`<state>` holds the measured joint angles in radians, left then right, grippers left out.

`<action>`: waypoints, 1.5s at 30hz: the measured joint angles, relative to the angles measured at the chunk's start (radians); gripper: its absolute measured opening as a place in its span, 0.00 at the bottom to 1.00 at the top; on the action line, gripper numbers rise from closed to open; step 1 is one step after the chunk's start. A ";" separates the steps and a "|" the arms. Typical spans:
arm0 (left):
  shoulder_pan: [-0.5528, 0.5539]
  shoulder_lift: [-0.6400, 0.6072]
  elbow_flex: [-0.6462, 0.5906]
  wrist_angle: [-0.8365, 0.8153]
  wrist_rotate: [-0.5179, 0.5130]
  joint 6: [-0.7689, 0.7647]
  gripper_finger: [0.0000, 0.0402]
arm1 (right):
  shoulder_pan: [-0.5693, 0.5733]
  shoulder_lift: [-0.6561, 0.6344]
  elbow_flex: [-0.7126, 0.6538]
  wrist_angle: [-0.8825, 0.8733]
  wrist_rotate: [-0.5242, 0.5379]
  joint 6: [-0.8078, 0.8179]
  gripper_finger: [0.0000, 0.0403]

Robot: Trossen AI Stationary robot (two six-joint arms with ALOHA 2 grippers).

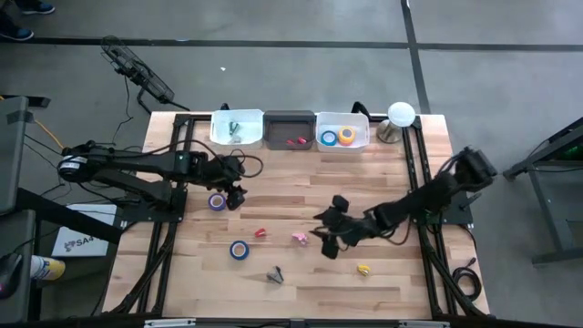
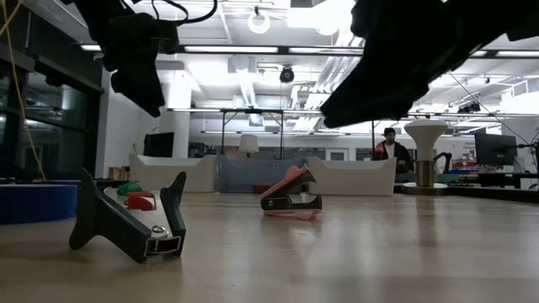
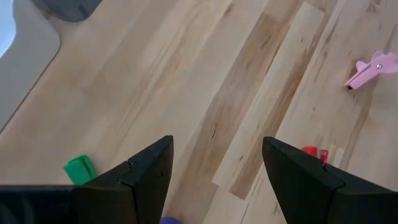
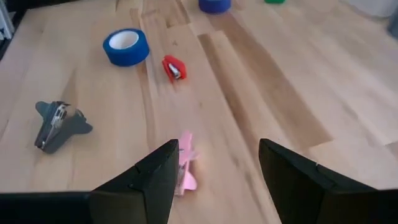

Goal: Pick and place Stapler, Stapler remover, tape
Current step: Put the pink staple remover into the left white bin

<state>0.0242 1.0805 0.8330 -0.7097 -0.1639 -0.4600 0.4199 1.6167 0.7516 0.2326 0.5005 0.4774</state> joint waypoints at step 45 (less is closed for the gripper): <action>0.001 0.000 0.000 -0.004 0.015 -0.016 0.60 | -0.010 0.329 0.177 0.027 -0.037 0.127 0.41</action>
<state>0.0254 1.0809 0.8330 -0.7136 -0.1492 -0.4763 0.4101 1.9453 0.9287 0.2596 0.4639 0.6048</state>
